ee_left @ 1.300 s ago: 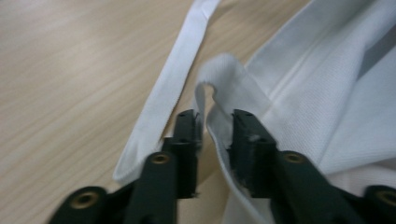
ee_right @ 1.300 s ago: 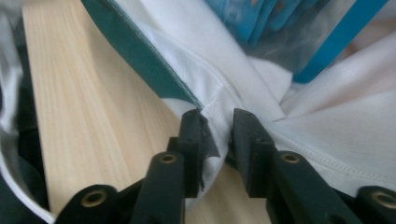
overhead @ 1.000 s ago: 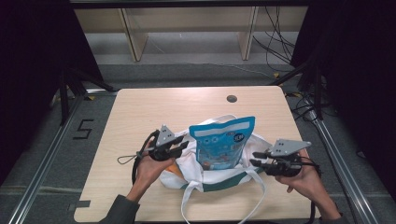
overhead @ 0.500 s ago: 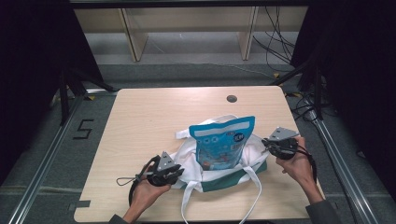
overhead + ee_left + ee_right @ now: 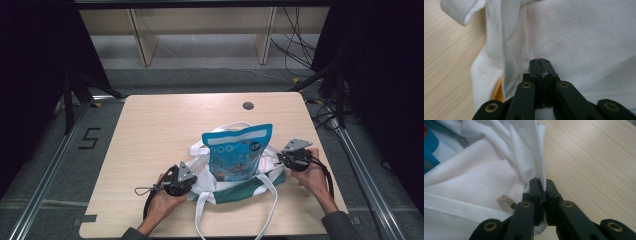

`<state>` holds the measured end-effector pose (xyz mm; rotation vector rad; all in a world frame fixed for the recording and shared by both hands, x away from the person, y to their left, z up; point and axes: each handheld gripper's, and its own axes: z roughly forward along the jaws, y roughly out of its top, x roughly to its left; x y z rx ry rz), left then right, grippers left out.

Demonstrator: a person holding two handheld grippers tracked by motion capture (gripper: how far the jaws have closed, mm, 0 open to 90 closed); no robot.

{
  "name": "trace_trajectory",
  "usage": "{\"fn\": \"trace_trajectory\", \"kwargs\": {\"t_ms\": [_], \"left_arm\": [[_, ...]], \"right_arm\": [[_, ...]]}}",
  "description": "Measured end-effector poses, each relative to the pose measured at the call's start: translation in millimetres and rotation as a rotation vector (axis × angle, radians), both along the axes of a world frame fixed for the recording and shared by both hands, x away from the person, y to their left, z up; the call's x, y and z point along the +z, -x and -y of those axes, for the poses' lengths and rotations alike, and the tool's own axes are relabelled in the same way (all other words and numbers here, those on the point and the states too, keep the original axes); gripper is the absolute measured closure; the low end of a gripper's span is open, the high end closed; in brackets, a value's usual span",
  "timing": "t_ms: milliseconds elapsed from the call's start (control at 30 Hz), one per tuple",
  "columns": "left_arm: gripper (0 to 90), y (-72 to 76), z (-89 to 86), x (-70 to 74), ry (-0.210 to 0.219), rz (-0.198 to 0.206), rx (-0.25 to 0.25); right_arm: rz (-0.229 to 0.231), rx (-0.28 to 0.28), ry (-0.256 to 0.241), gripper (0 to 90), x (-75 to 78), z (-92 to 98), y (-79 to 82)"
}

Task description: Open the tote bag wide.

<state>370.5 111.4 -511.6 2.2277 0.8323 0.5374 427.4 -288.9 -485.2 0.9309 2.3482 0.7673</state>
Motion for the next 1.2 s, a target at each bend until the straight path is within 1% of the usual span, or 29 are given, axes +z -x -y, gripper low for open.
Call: {"fn": "trace_trajectory", "kwargs": {"t_ms": [33,67,100,167,200,233,267,300,333,367,400,433,567,600,633,667,767,800,833,867,900,967,1000,1033,1067,1100,1133,1167,1200], "left_arm": [[88.5,0.0,0.0,0.0,0.0,0.0,0.0],[88.6,-10.3,-1.6,0.7,-0.02,0.01,0.007],[88.7,-14.8,-1.5,-0.6,-0.005,-0.004,0.036],[88.8,-27.7,-3.8,-1.0,-0.014,0.001,0.039],[88.8,-33.9,-5.4,-1.2,-0.006,0.001,0.044],[88.9,-39.4,-7.3,-1.8,0.005,-0.003,0.062],[88.9,-44.6,-8.8,-2.1,0.007,0.004,0.073],[88.9,-49.8,-9.4,-2.4,0.014,0.0,0.078],[88.9,-49.8,-9.4,-2.4,0.014,0.0,0.078],[88.9,-54.4,-10.9,-1.6,0.012,-0.005,0.077],[88.9,-61.2,-12.4,-2.3,0.021,-0.004,0.091],[88.9,-63.4,-12.7,-2.7,0.025,-0.005,0.094],[88.9,-65.8,-14.1,-2.5,0.023,-0.008,0.093],[88.9,-65.3,-13.6,-2.2,0.015,-0.002,0.091],[88.8,-65.4,-13.5,-2.3,0.014,0.0,0.088],[88.8,-65.4,-13.5,-2.3,0.014,0.0,0.088],[88.8,-66.2,-15.0,-3.0,0.023,0.0,0.089],[88.8,-66.4,-14.9,-2.9,0.018,0.003,0.088],[88.8,-67.0,-15.2,-2.8,0.015,0.005,0.089],[88.8,-68.1,-15.7,-3.2,0.02,0.004,0.091],[88.7,-69.0,-15.7,-4.0,0.03,0.008,0.107],[88.7,-71.3,-17.5,-3.8,0.03,0.007,0.103],[88.7,-73.0,-18.3,-3.6,0.027,0.006,0.102],[88.7,-74.6,-17.7,-4.5,0.037,0.009,0.122],[88.7,-75.4,-19.0,-3.7,0.035,-0.002,0.112],[88.7,-76.9,-20.2,-4.0,0.042,0.001,0.108],[88.7,-77.4,-20.9,-4.6,0.053,-0.006,0.111],[88.7,-77.3,-21.0,-5.0,0.062,-0.007,0.119],[88.7,-77.6,-21.3,-4.5,0.049,0.0,0.11]], "right_arm": [[0.0,0.0,0.0,86.7,0.0,0.0,0.0],[-0.001,-0.004,-0.007,86.5,0.0,-0.9,-2.0],[-0.002,0.001,-0.005,86.3,-0.1,-1.7,-3.6],[0.004,-0.004,0.0,86.0,-0.1,-4.5,-6.3],[0.003,-0.005,0.001,85.8,-0.3,-6.1,-7.7],[0.005,-0.012,-0.001,85.6,-0.4,-7.4,-8.9],[0.006,-0.019,-0.008,85.5,-1.2,-8.5,-10.2],[0.004,-0.023,-0.016,85.5,-2.0,-9.7,-11.6],[0.01,-0.021,-0.011,85.4,-2.1,-10.4,-13.1],[0.01,-0.027,-0.015,85.3,-2.4,-11.6,-14.4],[0.012,-0.028,-0.016,85.3,-2.6,-12.3,-16.2],[0.016,-0.032,-0.016,85.3,-2.7,-12.9,-17.6],[0.021,-0.036,-0.021,85.1,-3.9,-14.8,-22.4],[0.016,-0.039,-0.027,84.8,-4.4,-15.1,-22.9],[0.023,-0.032,-0.027,84.6,-4.8,-14.2,-24.3],[0.019,-0.042,-0.041,84.5,-5.4,-14.2,-24.5],[0.028,-0.034,-0.054,84.5,-6.9,-12.5,-28.2],[0.017,-0.05,-0.064,84.5,-7.5,-13.5,-28.5],[0.038,-0.039,-0.056,84.5,-8.1,-13.3,-31.2],[0.027,-0.048,-0.056,84.6,-8.2,-14.3,-31.9],[0.03,-0.048,-0.056,84.6,-8.6,-15.1,-33.9],[0.025,-0.059,-0.069,84.6,-9.4,-16.4,-37.8],[0.035,-0.053,-0.067,84.6,-10.0,-16.3,-40.6],[0.029,-0.063,-0.076,84.7,-10.4,-17.2,-41.8],[0.048,-0.053,-0.074,84.8,-11.0,-17.0,-44.6],[0.037,-0.068,-0.08,84.7,-11.2,-18.2,-44.1],[0.044,-0.058,-0.076,84.7,-11.1,-17.9,-45.6],[0.041,-0.055,-0.087,84.6,-11.6,-17.7,-46.4],[0.04,-0.063,-0.096,84.5,-11.8,-17.5,-46.7]]}}
